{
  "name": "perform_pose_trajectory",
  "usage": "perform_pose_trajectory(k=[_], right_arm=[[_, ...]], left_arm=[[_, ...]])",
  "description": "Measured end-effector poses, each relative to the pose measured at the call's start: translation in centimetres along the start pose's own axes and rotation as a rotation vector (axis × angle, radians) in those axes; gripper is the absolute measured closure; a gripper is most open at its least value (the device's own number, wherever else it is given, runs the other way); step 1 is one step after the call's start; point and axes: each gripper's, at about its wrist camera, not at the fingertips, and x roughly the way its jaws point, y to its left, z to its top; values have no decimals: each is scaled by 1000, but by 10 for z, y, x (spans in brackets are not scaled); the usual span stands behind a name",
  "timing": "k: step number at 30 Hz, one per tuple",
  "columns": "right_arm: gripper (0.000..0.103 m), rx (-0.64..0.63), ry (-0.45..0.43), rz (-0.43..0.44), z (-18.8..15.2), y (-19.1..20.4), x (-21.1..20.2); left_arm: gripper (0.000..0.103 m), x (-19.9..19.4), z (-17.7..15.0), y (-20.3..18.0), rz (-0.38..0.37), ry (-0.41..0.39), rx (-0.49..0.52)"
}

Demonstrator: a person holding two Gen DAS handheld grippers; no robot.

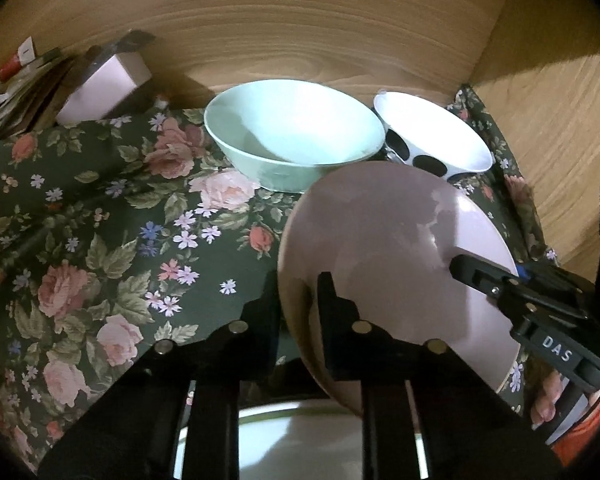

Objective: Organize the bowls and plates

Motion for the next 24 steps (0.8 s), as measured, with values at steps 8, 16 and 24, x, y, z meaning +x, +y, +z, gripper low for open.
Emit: perform_pose_trajectory(k=[8,16,24], right_arm=[[85,17,-6,-5,1,0,-6],[85,29,-43,3,-1,1,-21],[85,1,-101,8,0,16,-42]], left_arm=[[88,-5,-1,-3,7,-19,16],[88,-22,-4,-9,-8,-51,10],[88,-53,-6,-9,-22,-123,-4]])
